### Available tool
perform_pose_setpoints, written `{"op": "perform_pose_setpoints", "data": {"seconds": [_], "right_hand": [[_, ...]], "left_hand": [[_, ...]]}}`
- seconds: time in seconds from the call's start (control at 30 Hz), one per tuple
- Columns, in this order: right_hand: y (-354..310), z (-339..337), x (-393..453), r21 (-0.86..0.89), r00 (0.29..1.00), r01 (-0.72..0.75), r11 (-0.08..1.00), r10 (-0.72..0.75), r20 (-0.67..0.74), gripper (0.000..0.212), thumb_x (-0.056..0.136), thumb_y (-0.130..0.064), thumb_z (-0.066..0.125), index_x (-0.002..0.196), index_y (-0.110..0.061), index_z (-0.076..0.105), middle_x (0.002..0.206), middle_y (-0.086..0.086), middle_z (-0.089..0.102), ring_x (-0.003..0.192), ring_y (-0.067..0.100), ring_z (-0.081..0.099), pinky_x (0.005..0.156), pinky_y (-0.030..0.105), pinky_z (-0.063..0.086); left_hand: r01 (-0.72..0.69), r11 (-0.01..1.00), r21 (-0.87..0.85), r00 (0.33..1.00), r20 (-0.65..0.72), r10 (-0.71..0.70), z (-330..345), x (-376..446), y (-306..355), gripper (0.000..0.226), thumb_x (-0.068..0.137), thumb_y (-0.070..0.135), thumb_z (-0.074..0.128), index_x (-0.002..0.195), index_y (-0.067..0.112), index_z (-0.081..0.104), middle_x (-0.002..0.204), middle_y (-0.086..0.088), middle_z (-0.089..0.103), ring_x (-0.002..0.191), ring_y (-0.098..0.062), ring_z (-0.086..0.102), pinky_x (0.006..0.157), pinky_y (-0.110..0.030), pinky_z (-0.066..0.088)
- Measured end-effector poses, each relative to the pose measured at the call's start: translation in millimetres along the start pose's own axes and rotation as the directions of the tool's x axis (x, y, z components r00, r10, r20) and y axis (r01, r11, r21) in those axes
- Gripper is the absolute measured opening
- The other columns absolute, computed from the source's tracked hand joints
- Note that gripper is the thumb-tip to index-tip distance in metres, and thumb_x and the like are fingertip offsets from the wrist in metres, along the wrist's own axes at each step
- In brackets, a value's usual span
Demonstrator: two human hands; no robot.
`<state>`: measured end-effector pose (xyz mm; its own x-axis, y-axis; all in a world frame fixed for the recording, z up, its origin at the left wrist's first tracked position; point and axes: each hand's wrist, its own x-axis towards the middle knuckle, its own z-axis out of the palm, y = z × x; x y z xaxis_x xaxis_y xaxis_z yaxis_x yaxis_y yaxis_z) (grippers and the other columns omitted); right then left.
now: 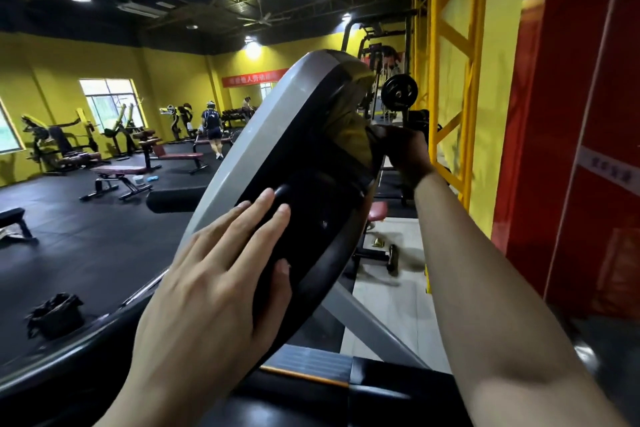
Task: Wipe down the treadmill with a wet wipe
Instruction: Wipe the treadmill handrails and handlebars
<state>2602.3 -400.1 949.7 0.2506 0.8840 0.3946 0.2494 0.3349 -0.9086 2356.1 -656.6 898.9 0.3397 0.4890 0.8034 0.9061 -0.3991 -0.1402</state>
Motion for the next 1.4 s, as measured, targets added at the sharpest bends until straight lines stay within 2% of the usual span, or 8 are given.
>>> {"op": "perform_pose_setpoints", "data": {"seconds": [0.13,0.23,0.37,0.5,0.67,0.9,1.17,1.4], "right_hand": [[4,0,-51,0.104,0.99,0.109,0.989,-0.099,-0.1,0.004,0.09,-0.022,0.07,0.091,-0.022,0.074,0.068,-0.02,0.069,0.075,0.003,0.06,0.079,0.026,0.051],[3,4,-107,-0.049,0.968,0.151,0.987,-0.158,-0.195,0.019,0.093,-0.016,0.055,0.098,-0.021,0.074,0.086,-0.001,0.068,0.075,0.01,0.058,0.067,0.025,0.046],[-8,13,-180,-0.096,0.906,0.349,0.932,-0.362,-0.219,0.037,0.096,-0.004,0.049,0.118,-0.021,0.072,0.106,-0.008,0.059,0.09,0.002,0.056,0.082,0.012,0.044],[-14,29,-227,-0.222,0.863,0.383,0.897,-0.433,-0.26,0.042,0.093,-0.001,0.048,0.127,-0.018,0.068,0.104,-0.006,0.05,0.095,0.013,0.057,0.087,0.008,0.039],[-25,38,-281,-0.318,0.799,0.491,0.811,-0.564,-0.206,0.041,0.095,-0.007,0.049,0.132,-0.014,0.064,0.111,0.008,0.053,0.103,0.03,0.055,0.094,0.042,0.049],[-46,92,-362,-0.444,0.681,0.659,0.607,-0.733,0.007,0.042,0.09,0.003,0.058,0.128,-0.013,0.067,0.104,0.014,0.057,0.092,0.029,0.047,0.09,0.037,0.046],[-42,70,-335,-0.491,0.741,0.465,0.737,-0.627,-0.239,0.042,0.095,-0.005,0.046,0.132,-0.01,0.063,0.108,0.022,0.056,0.102,0.036,0.052,0.097,0.044,0.043],[-42,147,-407,-0.466,0.692,0.639,0.612,-0.722,0.001,0.042,0.089,0.005,0.056,0.126,-0.011,0.067,0.101,0.021,0.057,0.09,0.035,0.048,0.089,0.041,0.038]], "left_hand": [[0.035,0.999,-0.022,0.999,0.03,-0.034,0,-2,3,0.048,0.099,0.028,0.049,0.144,0.014,0.056,0.154,-0.001,0.048,0.139,-0.022,0.049,0.115,-0.039,0.04],[0.028,1.0,-0.014,0.999,0.027,-0.028,2,-2,4,0.047,0.1,0.028,0.047,0.144,0.013,0.056,0.155,-0.003,0.049,0.14,-0.023,0.049,0.115,-0.038,0.039],[0.035,0.999,-0.01,0.999,0.017,-0.035,2,-3,2,0.046,0.101,0.027,0.047,0.144,0.012,0.055,0.154,-0.006,0.049,0.139,-0.025,0.049,0.115,-0.038,0.039],[-0.01,0.998,-0.058,0.999,0.032,0.011,-4,-7,-4,0.042,0.103,0.022,0.045,0.142,0.01,0.056,0.15,-0.009,0.052,0.135,-0.027,0.051,0.112,-0.037,0.04],[0.042,0.992,-0.122,0.999,0.03,-0.038,-23,-52,-34,0.044,0.108,0.019,0.042,0.151,0.012,0.047,0.152,-0.006,0.049,0.136,-0.025,0.05,0.112,-0.041,0.039],[0.291,0.955,-0.059,0.954,0.093,-0.285,-46,-159,-111,0.046,0.107,0.027,0.04,0.152,0.018,0.044,0.149,-0.002,0.052,0.132,-0.026,0.052,0.109,-0.039,0.037],[0.382,0.924,-0.025,0.919,0.114,-0.377,-57,-212,-148,0.058,0.098,0.005,0.041,0.154,0.018,0.042,0.154,-0.006,0.046,0.14,-0.027,0.046,0.115,-0.047,0.037],[0.558,0.829,-0.037,0.818,0.192,-0.542,-69,-231,-181,0.092,0.062,-0.006,0.036,0.15,0.017,0.047,0.149,-0.005,0.05,0.138,-0.025,0.047,0.116,-0.043,0.037]]}}
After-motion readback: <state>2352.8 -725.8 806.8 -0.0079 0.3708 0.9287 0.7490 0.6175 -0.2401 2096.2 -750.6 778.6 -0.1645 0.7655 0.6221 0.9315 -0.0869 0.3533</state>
